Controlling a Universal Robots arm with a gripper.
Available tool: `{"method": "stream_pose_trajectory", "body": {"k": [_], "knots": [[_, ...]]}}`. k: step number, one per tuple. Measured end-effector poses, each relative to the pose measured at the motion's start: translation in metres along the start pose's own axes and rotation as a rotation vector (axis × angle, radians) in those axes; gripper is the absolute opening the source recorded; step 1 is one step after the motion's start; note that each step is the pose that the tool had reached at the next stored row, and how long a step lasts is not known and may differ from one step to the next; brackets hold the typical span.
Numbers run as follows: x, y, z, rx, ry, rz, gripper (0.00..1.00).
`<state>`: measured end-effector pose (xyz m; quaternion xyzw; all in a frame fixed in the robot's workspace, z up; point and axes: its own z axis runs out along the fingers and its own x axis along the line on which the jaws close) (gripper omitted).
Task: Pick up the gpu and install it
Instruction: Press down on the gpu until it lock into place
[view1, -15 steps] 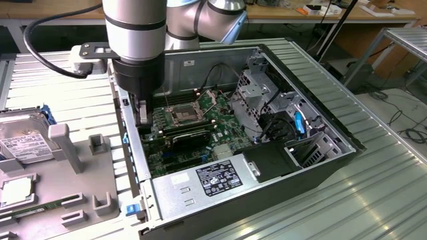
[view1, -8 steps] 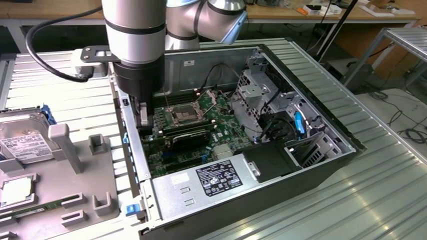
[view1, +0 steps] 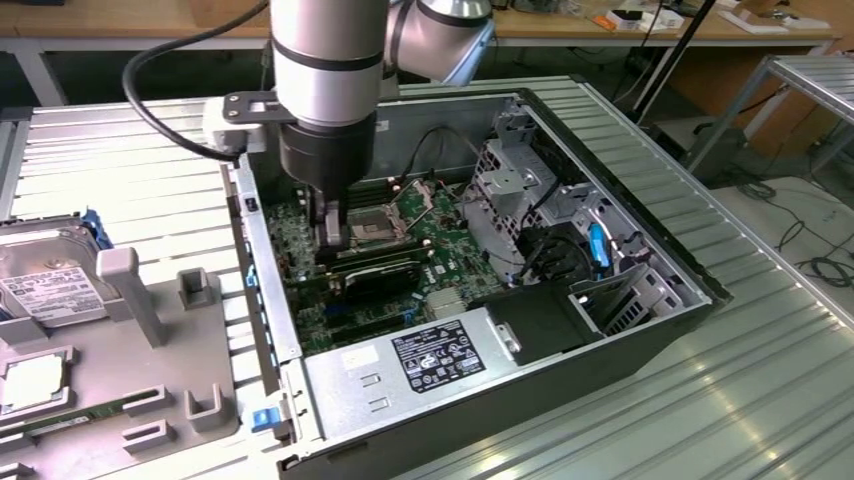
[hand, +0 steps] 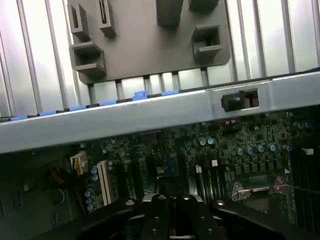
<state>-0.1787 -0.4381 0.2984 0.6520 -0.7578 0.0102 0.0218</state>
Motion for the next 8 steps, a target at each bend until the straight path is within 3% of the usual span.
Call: {"method": "stream_pose_trajectory", "body": {"k": [1,3,6,7,8], "knots": [[-0.002,-0.0114,0.0003,-0.0003,-0.0025,0.0,0.11],[-0.003,-0.0211,0.0003,-0.0007,-0.005,0.0,0.11],[-0.006,-0.0428,-0.0003,-0.0023,-0.0152,0.0,0.11],[-0.007,-0.0504,-0.008,-0.0031,-0.0168,0.0,0.11],[-0.007,-0.0504,-0.0083,-0.0032,-0.0192,-0.001,0.11]]}}
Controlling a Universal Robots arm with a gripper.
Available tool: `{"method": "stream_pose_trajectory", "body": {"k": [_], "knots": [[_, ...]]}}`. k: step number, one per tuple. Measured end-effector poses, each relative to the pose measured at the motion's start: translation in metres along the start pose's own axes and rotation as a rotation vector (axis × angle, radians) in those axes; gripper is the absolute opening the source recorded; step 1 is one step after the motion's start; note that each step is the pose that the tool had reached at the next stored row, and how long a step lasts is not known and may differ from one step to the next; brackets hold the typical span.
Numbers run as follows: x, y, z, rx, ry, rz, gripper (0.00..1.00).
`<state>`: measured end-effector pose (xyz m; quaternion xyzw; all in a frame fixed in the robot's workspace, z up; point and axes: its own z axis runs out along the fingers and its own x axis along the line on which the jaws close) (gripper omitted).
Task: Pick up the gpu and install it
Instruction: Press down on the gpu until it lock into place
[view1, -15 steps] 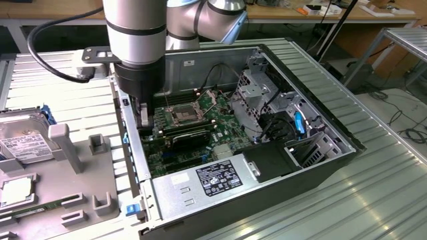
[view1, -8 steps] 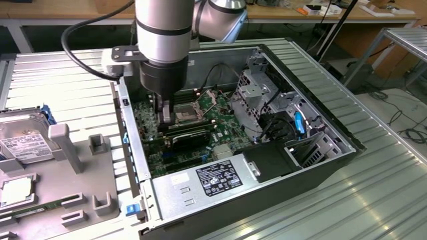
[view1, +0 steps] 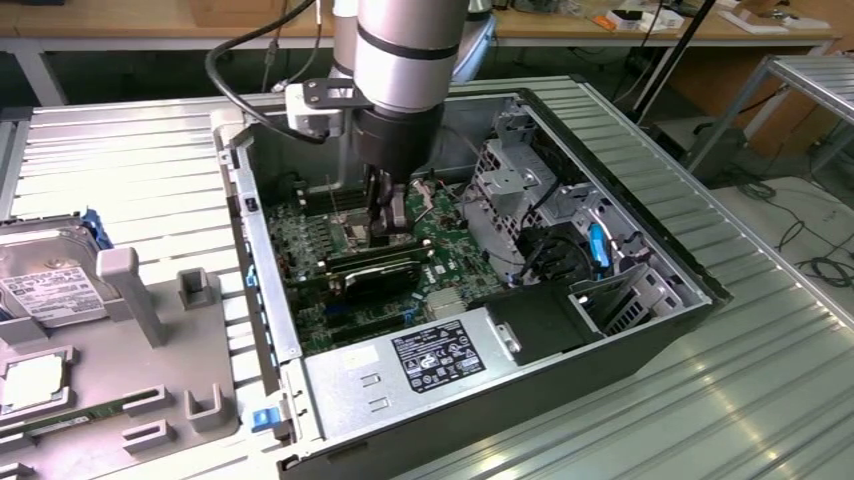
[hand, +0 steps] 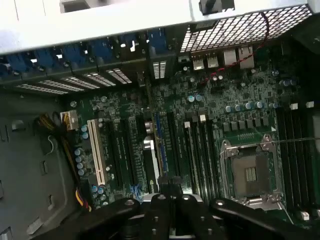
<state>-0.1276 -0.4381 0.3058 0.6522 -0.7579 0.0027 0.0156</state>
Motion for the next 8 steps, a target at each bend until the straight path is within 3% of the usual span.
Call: {"method": "stream_pose_trajectory", "body": {"k": [8], "knots": [[0.0,0.0,0.0,0.0,0.0,0.0,0.11]]}}
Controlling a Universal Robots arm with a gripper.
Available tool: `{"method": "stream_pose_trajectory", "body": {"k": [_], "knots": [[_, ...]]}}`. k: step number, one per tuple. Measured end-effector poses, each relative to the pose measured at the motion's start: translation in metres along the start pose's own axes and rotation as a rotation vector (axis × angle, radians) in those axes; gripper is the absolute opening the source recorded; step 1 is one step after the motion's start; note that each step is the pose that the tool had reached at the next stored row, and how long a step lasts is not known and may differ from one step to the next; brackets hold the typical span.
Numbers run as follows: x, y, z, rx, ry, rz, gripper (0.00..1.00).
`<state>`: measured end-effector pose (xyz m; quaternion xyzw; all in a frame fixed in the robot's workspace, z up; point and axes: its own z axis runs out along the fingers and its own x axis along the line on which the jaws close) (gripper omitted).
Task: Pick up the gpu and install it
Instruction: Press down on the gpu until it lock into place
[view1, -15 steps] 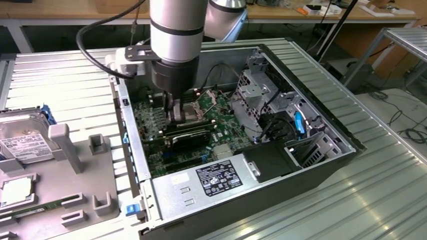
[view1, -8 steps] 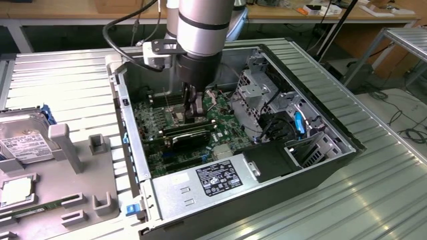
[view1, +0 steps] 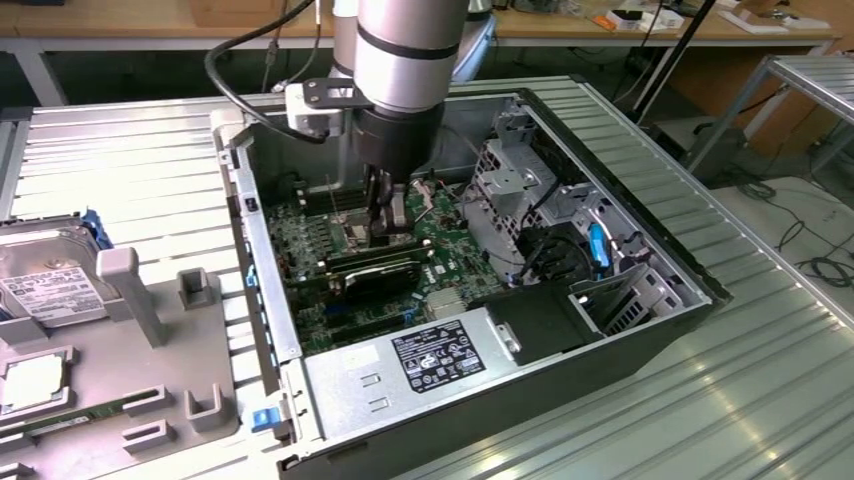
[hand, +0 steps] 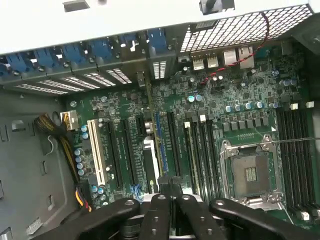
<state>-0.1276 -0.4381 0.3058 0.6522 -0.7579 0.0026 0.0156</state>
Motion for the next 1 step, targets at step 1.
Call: {"method": "stream_pose_trajectory", "body": {"k": [1], "knots": [[0.0,0.0,-0.0001,-0.0001,0.0001,0.0,0.11]]}}
